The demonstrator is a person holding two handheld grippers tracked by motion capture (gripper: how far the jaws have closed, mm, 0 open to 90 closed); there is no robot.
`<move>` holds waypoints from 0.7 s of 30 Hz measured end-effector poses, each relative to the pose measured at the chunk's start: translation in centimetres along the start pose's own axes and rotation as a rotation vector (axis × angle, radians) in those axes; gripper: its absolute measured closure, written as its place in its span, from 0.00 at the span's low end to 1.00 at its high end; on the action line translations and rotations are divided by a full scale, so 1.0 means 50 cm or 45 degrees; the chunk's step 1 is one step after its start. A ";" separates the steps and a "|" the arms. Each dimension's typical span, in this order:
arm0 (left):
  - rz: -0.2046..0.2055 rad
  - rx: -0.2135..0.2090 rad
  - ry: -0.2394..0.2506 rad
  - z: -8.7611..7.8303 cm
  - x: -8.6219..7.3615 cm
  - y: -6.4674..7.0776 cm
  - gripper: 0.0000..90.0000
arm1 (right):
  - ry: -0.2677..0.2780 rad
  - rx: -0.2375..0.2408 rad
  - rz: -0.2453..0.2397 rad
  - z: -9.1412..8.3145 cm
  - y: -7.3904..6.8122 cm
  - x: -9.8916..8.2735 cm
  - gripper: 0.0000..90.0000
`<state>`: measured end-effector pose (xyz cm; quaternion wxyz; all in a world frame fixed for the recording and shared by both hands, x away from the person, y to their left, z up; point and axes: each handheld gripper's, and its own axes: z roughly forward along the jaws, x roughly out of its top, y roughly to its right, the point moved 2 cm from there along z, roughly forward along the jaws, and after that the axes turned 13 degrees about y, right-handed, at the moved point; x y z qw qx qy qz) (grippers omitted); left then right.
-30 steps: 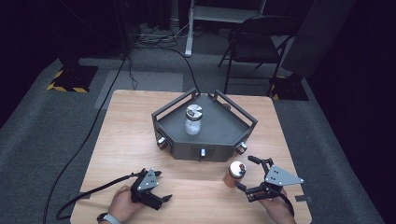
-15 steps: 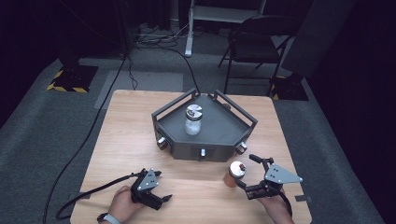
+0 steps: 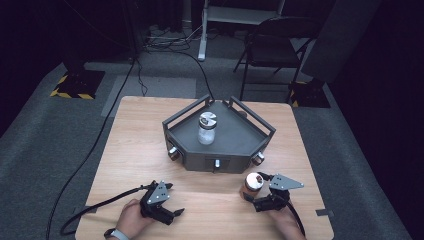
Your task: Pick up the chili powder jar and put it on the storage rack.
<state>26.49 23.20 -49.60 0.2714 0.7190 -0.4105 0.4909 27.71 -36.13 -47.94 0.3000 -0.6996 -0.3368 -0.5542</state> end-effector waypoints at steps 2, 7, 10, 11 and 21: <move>0.000 0.001 0.000 0.000 0.000 0.000 0.03 | -0.014 0.015 -0.007 0.004 0.002 -0.007 0.11; 0.001 0.001 0.000 0.000 0.000 0.000 0.03 | -0.014 -0.039 -0.067 0.004 -0.012 -0.018 0.22; 0.001 0.001 0.000 0.000 0.000 0.000 0.03 | -0.069 -0.037 -0.115 0.012 -0.020 -0.010 0.32; 0.001 0.001 0.000 0.000 0.000 0.000 0.03 | -0.088 -0.037 -0.127 0.015 -0.024 -0.006 0.33; 0.003 -0.006 0.001 0.000 0.000 -0.002 0.04 | -0.085 -0.047 -0.069 -0.002 -0.010 0.009 0.34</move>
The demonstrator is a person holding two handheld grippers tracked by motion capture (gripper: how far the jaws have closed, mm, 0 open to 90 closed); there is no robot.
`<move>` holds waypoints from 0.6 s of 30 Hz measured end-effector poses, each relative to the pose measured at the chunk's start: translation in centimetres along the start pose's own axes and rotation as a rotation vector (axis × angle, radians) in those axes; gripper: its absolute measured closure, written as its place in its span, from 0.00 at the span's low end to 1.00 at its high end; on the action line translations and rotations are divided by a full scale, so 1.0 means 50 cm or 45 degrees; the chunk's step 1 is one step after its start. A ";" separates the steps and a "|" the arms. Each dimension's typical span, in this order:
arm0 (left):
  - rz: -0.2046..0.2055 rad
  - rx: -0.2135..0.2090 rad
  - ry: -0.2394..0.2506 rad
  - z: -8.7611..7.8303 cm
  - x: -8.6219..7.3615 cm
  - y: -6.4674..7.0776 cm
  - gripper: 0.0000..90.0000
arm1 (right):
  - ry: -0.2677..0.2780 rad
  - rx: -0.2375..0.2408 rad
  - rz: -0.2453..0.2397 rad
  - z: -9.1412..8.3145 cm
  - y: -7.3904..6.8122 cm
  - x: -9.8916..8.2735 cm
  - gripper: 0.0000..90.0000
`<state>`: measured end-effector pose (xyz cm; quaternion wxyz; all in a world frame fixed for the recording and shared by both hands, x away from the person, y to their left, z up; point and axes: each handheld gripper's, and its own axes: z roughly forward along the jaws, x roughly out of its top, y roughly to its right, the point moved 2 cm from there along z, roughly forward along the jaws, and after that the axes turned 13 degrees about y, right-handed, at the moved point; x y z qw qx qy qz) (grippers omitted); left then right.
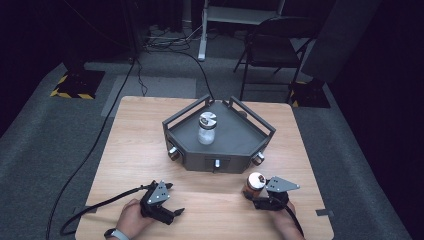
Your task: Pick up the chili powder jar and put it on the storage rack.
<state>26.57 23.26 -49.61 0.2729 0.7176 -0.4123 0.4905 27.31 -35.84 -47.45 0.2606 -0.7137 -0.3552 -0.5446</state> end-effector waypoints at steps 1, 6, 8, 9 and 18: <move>-0.001 -0.001 0.000 0.000 0.000 0.000 0.04 | 0.018 -0.003 0.006 -0.004 0.001 0.005 0.34; -0.001 -0.002 -0.002 0.000 0.000 -0.001 0.04 | 0.062 -0.021 -0.027 -0.013 -0.015 0.059 0.34; -0.001 -0.002 -0.002 0.000 0.000 -0.001 0.04 | 0.056 -0.022 -0.066 -0.015 -0.025 0.089 0.34; -0.001 -0.002 -0.002 0.000 0.000 -0.001 0.04 | 0.058 -0.021 -0.086 -0.016 -0.029 0.104 0.34; -0.001 -0.002 -0.002 0.000 0.000 -0.001 0.03 | 0.108 -0.057 -0.120 0.008 -0.022 0.259 0.34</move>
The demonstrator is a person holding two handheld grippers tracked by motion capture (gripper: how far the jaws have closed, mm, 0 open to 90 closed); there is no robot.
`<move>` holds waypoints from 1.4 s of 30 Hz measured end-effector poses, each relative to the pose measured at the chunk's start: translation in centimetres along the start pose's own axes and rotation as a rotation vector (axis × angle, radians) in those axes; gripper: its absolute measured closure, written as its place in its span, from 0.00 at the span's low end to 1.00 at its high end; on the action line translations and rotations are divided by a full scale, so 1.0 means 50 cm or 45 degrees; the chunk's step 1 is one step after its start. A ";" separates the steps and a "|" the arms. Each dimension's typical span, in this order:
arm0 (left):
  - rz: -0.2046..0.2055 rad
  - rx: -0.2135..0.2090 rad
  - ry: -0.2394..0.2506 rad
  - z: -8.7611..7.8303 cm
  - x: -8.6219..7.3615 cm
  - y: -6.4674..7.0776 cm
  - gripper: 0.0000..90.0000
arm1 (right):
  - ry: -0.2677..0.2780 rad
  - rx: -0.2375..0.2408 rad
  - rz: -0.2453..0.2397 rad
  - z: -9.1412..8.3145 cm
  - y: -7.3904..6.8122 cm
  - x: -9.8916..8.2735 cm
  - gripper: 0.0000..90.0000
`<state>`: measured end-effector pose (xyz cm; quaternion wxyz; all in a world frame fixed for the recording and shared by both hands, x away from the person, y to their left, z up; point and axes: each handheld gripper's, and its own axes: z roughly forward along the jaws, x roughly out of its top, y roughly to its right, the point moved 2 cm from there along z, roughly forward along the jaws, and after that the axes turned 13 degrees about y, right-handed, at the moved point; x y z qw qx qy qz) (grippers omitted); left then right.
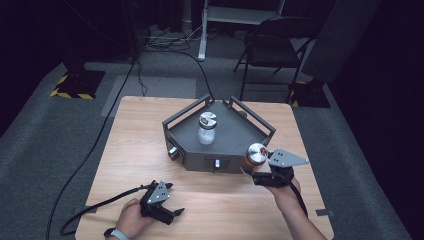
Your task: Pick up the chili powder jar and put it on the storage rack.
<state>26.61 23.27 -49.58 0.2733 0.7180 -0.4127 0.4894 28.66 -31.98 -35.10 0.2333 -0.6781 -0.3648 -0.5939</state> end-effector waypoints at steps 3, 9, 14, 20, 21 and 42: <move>0.000 -0.001 -0.001 0.000 0.000 0.000 0.03 | 0.016 -0.019 0.015 0.026 0.009 0.036 0.34; 0.000 -0.001 -0.002 0.000 0.000 0.000 0.03 | 0.026 -0.054 0.004 0.096 0.020 0.055 0.34; 0.001 -0.006 -0.001 0.000 0.000 -0.002 0.03 | -0.048 -0.098 0.013 0.156 0.027 0.051 0.34; 0.001 -0.004 0.001 0.001 0.000 -0.002 0.03 | -0.119 -0.083 0.023 0.212 0.027 0.048 0.34; 0.002 -0.002 -0.001 0.001 0.001 -0.002 0.04 | -0.123 -0.078 0.037 0.217 0.029 0.047 0.34; 0.000 0.000 0.001 0.000 0.000 0.000 0.04 | -0.109 -0.086 0.215 0.161 0.043 0.026 0.11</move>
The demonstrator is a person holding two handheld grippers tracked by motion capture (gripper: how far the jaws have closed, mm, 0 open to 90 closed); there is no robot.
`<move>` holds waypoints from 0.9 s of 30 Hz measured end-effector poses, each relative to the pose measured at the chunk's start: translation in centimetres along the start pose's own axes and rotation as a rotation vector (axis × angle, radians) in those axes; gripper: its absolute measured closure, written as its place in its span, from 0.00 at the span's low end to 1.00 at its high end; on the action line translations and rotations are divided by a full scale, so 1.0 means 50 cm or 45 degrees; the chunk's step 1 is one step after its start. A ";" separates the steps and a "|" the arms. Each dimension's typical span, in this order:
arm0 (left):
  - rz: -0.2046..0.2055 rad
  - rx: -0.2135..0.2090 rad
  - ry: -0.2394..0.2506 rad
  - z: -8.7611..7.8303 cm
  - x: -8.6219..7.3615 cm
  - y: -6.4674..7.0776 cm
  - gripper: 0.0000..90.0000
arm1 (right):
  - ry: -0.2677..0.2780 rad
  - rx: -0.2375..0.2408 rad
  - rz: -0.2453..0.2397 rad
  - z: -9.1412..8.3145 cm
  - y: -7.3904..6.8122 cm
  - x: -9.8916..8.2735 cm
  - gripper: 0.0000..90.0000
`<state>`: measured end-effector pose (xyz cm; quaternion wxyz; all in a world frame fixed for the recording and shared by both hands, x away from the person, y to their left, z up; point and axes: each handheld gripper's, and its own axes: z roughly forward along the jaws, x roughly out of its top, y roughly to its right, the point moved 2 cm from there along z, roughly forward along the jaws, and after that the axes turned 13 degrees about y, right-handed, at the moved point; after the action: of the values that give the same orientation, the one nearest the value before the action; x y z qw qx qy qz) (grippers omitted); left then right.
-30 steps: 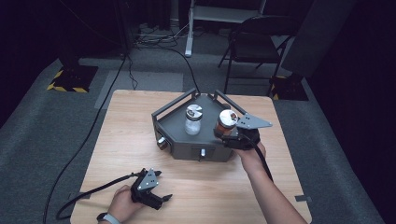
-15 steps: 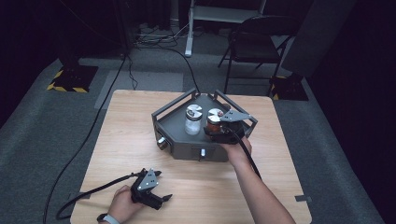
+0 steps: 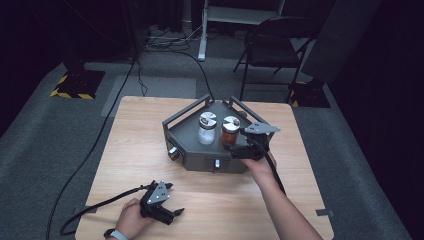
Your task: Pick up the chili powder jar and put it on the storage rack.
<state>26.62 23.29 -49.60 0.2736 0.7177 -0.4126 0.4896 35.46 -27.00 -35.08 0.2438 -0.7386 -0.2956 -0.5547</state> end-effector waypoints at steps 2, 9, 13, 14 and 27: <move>0.001 -0.002 0.000 0.000 0.000 -0.001 0.04 | 0.022 0.012 0.028 -0.025 0.006 -0.009 0.11; 0.002 -0.002 0.000 0.000 0.000 -0.001 0.04 | 0.066 0.048 0.050 -0.113 0.006 -0.041 0.11; 0.001 -0.001 0.001 0.000 0.000 -0.001 0.04 | 0.071 0.052 0.059 -0.151 0.005 -0.070 0.11; 0.001 -0.001 0.001 0.000 0.000 -0.001 0.04 | 0.069 0.050 0.040 -0.158 0.003 -0.077 0.11; -0.002 0.007 0.002 0.000 0.000 0.002 0.03 | -0.119 0.097 -0.077 -0.190 -0.004 -0.231 0.11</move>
<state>26.54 23.23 -49.62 0.2722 0.7184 -0.4106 0.4911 26.51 -35.31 -43.66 0.2407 -0.7445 -0.3497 -0.5153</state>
